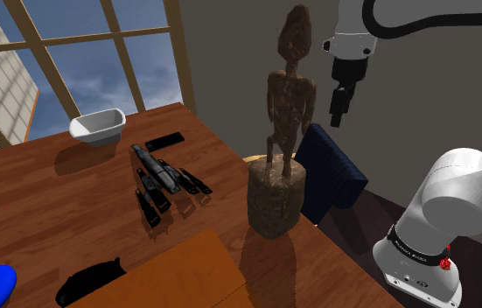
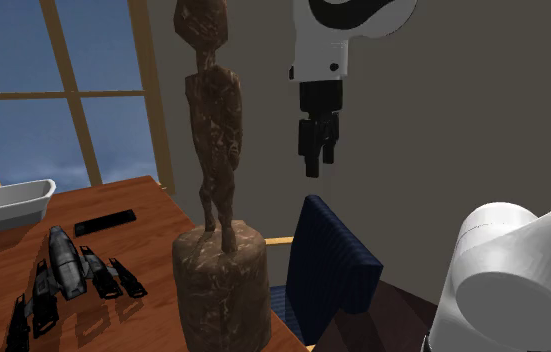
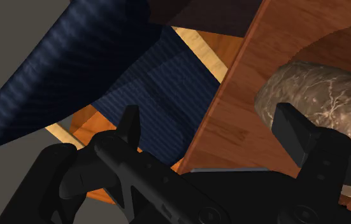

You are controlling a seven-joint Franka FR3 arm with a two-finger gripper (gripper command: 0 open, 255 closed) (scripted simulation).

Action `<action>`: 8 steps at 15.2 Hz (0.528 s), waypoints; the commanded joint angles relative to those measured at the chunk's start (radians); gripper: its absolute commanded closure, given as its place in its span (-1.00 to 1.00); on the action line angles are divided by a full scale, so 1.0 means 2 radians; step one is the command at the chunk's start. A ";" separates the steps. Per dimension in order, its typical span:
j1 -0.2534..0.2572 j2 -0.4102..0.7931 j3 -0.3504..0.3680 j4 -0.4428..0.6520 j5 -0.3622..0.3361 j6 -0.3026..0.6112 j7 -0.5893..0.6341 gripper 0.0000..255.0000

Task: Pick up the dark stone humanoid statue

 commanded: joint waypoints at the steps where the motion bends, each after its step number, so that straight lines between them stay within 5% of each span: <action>1: 0.000 0.000 0.000 0.000 0.000 0.000 0.000 -1.00; 8: 0.005 0.069 0.059 0.128 0.045 -0.078 0.097 -1.00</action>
